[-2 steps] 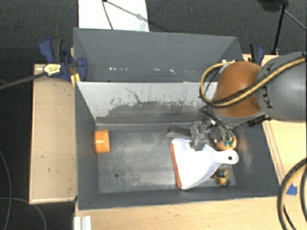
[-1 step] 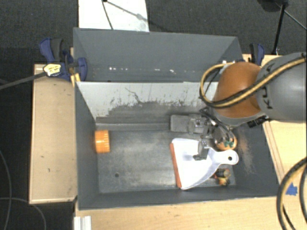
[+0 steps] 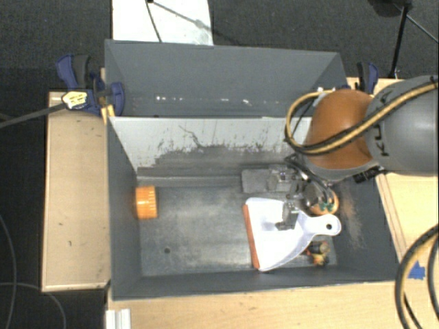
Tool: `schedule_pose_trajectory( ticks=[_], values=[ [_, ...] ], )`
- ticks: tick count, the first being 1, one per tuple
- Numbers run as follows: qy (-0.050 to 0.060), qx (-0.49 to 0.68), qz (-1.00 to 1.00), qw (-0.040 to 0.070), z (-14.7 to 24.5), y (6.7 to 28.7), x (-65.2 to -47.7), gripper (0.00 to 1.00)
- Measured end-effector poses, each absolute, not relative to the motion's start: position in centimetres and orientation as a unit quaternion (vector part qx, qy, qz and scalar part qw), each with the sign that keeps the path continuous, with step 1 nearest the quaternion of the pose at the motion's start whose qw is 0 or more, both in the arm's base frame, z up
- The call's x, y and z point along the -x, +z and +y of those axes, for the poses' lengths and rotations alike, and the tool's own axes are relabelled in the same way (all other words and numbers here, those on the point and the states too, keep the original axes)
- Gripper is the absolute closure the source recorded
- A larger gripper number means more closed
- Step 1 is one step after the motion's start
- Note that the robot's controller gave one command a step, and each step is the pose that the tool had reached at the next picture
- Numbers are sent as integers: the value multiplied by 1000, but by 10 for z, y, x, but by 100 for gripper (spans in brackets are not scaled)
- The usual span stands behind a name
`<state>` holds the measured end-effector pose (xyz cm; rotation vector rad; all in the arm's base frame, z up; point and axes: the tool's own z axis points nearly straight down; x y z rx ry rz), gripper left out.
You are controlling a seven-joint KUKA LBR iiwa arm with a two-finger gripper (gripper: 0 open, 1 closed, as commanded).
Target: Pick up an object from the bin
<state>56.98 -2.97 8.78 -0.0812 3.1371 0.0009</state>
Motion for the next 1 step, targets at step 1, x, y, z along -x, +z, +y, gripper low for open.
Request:
schedule_pose_trajectory(
  ticks=[1],
  values=[
    [1,-34,999,1,-35,71,-564,100]
  ],
)
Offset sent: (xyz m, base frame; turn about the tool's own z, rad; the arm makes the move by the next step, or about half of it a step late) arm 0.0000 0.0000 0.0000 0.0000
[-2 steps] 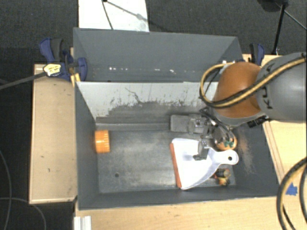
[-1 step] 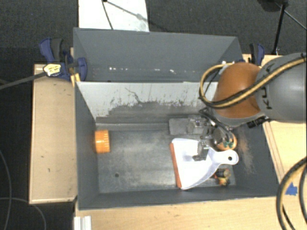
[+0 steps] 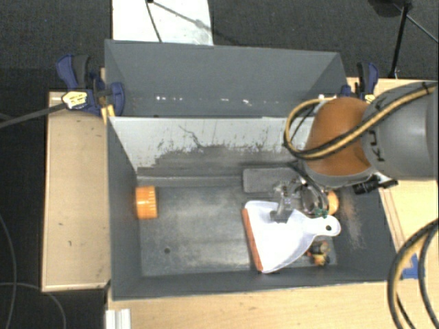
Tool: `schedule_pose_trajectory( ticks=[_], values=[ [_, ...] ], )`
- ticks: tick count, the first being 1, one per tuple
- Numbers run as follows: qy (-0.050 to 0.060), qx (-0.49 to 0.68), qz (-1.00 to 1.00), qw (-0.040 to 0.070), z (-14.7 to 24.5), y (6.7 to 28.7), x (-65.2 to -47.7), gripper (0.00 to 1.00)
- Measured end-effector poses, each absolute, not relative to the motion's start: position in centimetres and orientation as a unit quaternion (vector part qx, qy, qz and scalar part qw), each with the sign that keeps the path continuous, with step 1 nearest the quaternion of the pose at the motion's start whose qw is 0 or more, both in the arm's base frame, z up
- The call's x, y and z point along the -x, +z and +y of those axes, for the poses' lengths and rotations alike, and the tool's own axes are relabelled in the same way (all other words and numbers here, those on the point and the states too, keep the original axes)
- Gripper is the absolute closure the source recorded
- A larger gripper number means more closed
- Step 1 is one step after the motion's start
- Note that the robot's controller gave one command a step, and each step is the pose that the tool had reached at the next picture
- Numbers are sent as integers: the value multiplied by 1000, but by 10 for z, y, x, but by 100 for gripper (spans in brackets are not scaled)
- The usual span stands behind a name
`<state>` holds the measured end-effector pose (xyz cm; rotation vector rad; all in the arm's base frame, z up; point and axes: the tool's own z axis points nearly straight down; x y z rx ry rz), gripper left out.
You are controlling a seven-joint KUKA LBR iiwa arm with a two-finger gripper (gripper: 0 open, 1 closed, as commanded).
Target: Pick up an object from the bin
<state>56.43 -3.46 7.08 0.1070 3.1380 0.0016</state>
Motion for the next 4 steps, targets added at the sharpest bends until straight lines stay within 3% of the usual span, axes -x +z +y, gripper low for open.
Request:
schedule_pose_trajectory(
  ticks=[1,2,3,4],
  values=[
    [1,-35,999,1,-35,71,-564,100],
    [0,-23,1000,2,-28,162,-545,100],
    [0,-23,1000,2,-28,162,-545,100],
    [0,-22,1000,1,-10,242,-575,100]
  ],
)
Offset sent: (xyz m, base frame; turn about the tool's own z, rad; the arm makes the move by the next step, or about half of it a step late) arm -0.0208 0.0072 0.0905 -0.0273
